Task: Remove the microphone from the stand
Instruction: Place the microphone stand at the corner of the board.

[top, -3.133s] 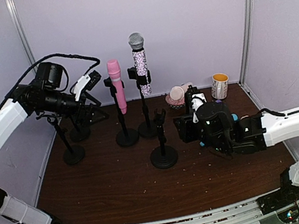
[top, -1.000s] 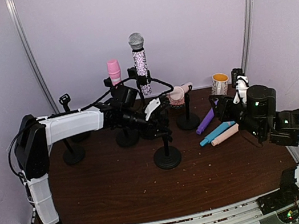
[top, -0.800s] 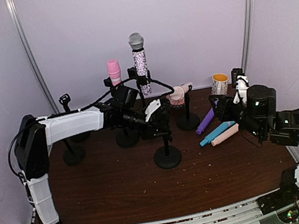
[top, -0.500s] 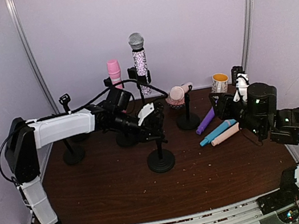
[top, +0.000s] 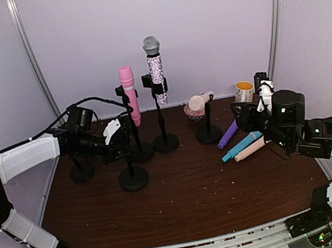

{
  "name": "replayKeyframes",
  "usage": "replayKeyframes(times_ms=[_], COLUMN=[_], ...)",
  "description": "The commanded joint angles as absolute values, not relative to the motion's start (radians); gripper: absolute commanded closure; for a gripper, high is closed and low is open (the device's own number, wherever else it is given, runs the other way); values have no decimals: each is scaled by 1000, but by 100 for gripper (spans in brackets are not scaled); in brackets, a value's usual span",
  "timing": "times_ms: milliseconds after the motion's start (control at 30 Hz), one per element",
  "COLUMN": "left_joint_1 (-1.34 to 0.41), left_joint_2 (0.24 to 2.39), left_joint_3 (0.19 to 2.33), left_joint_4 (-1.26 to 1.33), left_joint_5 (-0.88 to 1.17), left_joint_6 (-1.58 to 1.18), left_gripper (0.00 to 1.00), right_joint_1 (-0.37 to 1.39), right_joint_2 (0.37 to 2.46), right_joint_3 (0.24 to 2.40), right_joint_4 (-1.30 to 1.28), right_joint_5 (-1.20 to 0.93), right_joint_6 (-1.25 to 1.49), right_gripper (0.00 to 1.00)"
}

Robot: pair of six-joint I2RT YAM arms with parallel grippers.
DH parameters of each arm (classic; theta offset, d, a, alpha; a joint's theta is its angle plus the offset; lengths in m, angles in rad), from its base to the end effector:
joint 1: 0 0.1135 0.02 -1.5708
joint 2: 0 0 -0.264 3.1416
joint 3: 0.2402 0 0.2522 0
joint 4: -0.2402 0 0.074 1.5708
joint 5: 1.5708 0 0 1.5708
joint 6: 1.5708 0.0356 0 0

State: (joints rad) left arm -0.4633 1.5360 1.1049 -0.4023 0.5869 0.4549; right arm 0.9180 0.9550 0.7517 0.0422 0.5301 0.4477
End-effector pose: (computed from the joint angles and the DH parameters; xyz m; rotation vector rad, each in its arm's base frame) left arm 0.2847 -0.1643 0.2528 1.2708 1.9595 -0.7047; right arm 0.1497 0.1661 0.3215 -0.0143 1.7411 0.5533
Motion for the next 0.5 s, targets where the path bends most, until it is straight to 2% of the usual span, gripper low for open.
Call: replayKeyframes(times_ms=[0,267,467], left_joint_1=[-351,-221,-169], left_joint_2=[1520,1544,1646], left_joint_3=[1039,1079,1208], left_joint_4=[-409,-334,-284], left_joint_5=[401,434,453], left_joint_6=[507,501,480], left_gripper=[91,90,89], right_joint_1=[911,912,912], right_joint_2=[970,974,980], right_joint_3=[790,804,810], right_joint_4=[7,-42,-72], right_joint_5=[532,563,581], right_joint_6=[442,444,452], right_gripper=[51,51,52])
